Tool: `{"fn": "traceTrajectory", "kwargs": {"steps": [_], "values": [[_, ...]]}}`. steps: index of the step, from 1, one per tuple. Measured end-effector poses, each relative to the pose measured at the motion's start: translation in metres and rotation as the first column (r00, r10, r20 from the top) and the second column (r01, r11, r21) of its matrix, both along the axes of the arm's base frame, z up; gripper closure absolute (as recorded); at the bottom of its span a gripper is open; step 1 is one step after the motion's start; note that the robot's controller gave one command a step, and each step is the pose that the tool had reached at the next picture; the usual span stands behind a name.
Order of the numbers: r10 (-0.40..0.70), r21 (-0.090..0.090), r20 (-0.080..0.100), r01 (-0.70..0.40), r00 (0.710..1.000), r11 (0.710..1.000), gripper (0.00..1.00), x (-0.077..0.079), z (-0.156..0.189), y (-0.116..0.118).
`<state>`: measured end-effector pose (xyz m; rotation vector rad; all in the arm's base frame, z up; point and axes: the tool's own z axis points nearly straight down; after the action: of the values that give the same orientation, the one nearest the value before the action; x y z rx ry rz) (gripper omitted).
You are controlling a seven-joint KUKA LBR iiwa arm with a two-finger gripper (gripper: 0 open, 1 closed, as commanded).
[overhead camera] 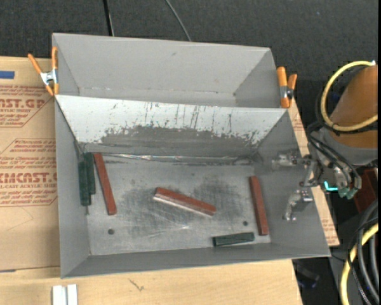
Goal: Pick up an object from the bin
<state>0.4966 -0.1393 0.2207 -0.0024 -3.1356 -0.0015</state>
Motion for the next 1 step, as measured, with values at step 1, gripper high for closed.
{"fn": "traceTrajectory", "kwargs": {"steps": [1], "values": [[0.002, -0.001, 0.007, -0.002, 1.000, 1.000, 0.00, 0.0018, 0.0034, 0.0007]]}}
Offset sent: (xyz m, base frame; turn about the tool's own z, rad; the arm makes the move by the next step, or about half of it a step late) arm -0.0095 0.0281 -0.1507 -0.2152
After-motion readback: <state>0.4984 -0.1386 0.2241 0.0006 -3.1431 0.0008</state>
